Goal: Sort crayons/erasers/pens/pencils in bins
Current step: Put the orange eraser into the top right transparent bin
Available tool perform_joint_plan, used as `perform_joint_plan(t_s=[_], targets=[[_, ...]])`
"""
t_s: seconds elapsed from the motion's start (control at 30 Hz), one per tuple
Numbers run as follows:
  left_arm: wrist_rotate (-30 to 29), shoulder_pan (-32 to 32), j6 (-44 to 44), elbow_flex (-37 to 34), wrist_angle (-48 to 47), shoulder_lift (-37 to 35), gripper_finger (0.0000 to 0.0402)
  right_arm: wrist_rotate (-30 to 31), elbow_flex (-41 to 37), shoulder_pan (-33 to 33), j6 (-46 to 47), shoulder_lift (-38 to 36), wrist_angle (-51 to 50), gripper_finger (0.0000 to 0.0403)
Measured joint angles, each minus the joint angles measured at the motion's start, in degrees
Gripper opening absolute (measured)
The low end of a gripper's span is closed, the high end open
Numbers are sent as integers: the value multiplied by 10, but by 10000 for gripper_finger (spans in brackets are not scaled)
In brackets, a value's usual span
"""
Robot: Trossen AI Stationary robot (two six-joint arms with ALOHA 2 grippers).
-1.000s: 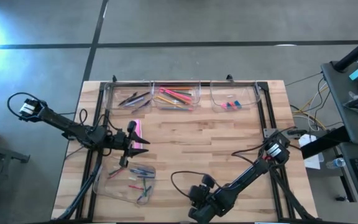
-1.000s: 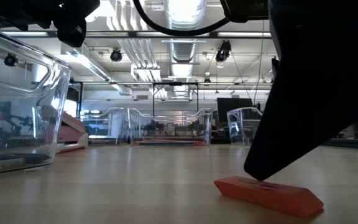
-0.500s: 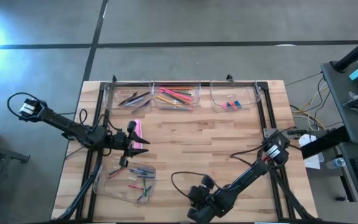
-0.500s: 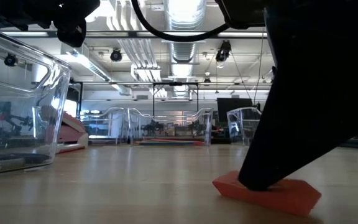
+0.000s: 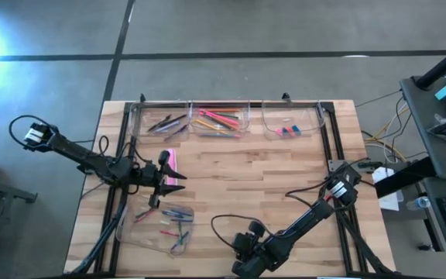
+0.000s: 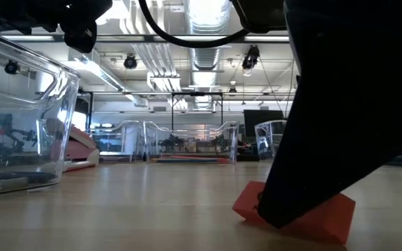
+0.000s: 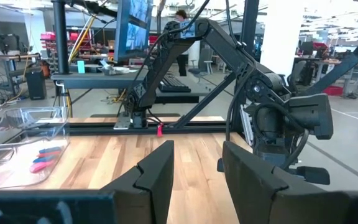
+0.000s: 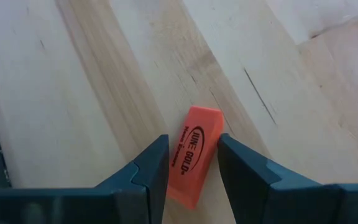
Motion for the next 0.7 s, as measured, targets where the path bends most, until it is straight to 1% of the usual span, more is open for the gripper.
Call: perform_joint_plan(t_s=[0.2,0.3,0.57,0.63,0.7], targets=[[0,0,0,0,0,0,123,0,0,0,-1,0,0,121],[0,0,0,0,0,0,123,0,0,0,-6,0,0,102],[0,0,0,0,0,0,123,1,-1,-1,-6,-1,-1,29],[0,0,0,0,0,0,123,2,-1,-2,-6,-5,-3,20],[0,0,0,0,0,0,123,18,-1,-2,-9,-15,-10,17]])
